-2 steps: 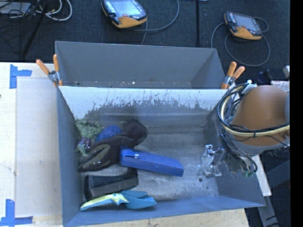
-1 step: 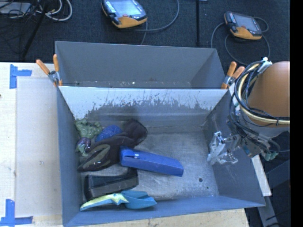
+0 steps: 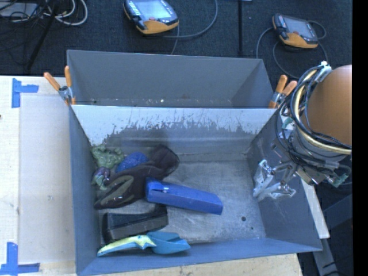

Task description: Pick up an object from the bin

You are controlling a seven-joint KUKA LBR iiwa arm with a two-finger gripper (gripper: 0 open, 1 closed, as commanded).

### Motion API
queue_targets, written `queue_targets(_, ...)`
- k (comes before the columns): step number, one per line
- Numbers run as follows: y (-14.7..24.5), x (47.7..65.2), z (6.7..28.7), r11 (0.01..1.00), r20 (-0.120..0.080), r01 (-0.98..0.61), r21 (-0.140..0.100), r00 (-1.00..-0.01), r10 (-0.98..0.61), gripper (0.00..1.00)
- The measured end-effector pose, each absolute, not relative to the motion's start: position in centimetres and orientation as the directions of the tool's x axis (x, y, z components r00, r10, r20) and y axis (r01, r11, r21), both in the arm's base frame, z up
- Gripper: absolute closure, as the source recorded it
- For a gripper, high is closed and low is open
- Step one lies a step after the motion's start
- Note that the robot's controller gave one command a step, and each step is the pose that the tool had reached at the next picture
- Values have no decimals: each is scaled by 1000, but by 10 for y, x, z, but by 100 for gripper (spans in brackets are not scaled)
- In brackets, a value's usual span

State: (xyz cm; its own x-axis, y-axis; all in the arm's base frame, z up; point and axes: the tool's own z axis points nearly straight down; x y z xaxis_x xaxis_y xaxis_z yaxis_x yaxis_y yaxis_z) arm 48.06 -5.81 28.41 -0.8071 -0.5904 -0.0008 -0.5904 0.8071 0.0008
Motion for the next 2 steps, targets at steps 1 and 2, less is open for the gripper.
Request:
queue_targets(1, -108, 490, 205, 973, -4, -230, -2, -973, -230, 0)
queue_targets(2, -132, 493, 161, 991, 7, -133, 2, -991, -133, 0)
